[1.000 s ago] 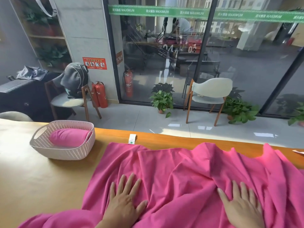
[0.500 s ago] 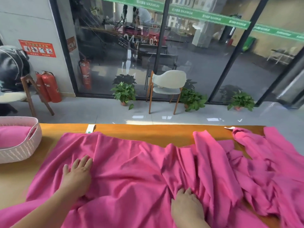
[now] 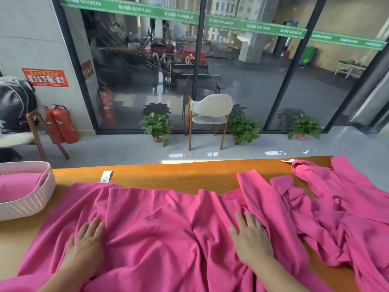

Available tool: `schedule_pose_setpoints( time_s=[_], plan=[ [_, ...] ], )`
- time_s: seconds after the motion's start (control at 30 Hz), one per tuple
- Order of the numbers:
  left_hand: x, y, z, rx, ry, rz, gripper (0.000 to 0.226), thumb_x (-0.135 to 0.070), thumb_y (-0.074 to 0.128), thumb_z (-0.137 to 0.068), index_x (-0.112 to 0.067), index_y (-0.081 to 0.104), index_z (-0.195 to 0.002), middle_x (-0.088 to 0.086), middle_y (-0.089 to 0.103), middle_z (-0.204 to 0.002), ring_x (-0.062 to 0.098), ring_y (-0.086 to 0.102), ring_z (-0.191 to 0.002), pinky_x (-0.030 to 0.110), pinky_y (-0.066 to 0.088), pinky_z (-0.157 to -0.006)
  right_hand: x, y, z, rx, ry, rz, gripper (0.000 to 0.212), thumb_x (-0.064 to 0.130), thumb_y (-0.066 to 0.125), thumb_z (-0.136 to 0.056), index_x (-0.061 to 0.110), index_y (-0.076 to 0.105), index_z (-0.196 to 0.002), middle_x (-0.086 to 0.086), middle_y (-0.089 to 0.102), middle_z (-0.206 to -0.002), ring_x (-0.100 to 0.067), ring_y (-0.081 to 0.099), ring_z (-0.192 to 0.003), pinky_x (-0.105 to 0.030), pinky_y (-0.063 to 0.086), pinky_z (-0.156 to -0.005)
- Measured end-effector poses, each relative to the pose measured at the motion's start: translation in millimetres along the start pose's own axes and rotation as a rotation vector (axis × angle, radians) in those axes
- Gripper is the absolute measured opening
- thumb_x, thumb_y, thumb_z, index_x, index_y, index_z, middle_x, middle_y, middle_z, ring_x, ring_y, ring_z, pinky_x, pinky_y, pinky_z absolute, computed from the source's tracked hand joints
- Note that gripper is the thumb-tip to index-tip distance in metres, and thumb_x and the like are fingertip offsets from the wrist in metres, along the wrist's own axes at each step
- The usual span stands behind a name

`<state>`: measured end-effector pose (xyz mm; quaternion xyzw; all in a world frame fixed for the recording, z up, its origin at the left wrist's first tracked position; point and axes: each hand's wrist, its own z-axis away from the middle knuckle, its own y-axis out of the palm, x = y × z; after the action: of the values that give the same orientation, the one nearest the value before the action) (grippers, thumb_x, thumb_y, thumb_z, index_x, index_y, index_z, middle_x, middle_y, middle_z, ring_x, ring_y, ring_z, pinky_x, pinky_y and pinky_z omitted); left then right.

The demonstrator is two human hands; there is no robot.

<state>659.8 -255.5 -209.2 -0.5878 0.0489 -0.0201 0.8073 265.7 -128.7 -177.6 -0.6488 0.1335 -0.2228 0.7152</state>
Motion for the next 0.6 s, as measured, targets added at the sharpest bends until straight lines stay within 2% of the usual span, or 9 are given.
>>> schedule_pose_setpoints(
  time_s=[0.03,0.07,0.13,0.3,0.5,0.6],
  plan=[
    [1.0,-0.1,1.4,0.006,-0.007,0.008,0.082,-0.018,0.044,-0.087,-0.025,0.0,-0.156,-0.005,-0.012,-0.162,0.022,-0.007,-0.15,0.049,0.013,-0.12,-9.9,3.6,-7.3,0.144,0.02,-0.035,0.067,0.06,0.024,-0.099,0.028,0.019,-0.157,-0.004,0.014,-0.164,-0.026,0.016,-0.15,-0.042,0.02,-0.118],
    [4.5,0.2,1.6,0.007,-0.024,0.02,0.081,-0.019,0.043,-0.088,-0.028,-0.001,-0.155,-0.006,-0.013,-0.162,0.022,-0.008,-0.15,0.049,0.013,-0.119,-21.7,8.4,-13.0,0.236,0.072,-0.037,0.072,0.065,0.024,-0.098,0.031,0.007,-0.159,0.0,0.001,-0.166,-0.024,0.005,-0.152,-0.042,0.014,-0.12],
    [16.7,0.8,-0.5,0.007,-0.086,0.064,0.078,-0.022,0.041,-0.089,-0.031,-0.001,-0.155,-0.007,-0.013,-0.162,0.023,-0.009,-0.15,0.051,0.014,-0.117,-48.3,13.6,-20.6,0.217,0.18,-0.038,0.081,0.074,0.021,-0.092,0.032,-0.002,-0.158,0.001,-0.004,-0.167,-0.026,0.003,-0.152,-0.043,0.014,-0.121],
    [33.6,4.8,-4.5,0.005,-0.213,0.137,0.074,-0.043,0.038,-0.092,-0.035,-0.002,-0.154,-0.009,-0.017,-0.161,0.021,-0.009,-0.149,0.054,0.011,-0.117,-95.2,3.3,-28.1,0.216,0.347,-0.021,0.092,0.083,0.017,-0.085,0.031,-0.005,-0.158,-0.002,-0.002,-0.167,-0.031,0.006,-0.152,-0.045,0.012,-0.121],
    [27.7,6.6,-5.8,0.006,-0.214,0.145,0.075,-0.045,0.039,-0.093,-0.033,-0.002,-0.155,-0.007,-0.018,-0.162,0.024,-0.012,-0.149,0.057,0.01,-0.116,-94.3,1.7,-27.4,0.211,0.392,0.037,0.092,0.084,0.014,-0.085,0.032,-0.003,-0.158,0.0,-0.001,-0.167,-0.029,0.008,-0.151,-0.046,0.017,-0.119],
    [15.1,0.4,4.4,0.031,-0.222,0.145,0.075,-0.044,0.039,-0.093,-0.032,-0.001,-0.155,-0.006,-0.017,-0.162,0.028,-0.012,-0.149,0.057,0.012,-0.116,-110.1,13.0,-30.4,0.219,0.403,0.043,0.093,0.085,0.01,-0.083,0.03,-0.004,-0.158,-0.001,-0.004,-0.166,-0.03,0.007,-0.151,-0.047,0.01,-0.121]
  ],
)
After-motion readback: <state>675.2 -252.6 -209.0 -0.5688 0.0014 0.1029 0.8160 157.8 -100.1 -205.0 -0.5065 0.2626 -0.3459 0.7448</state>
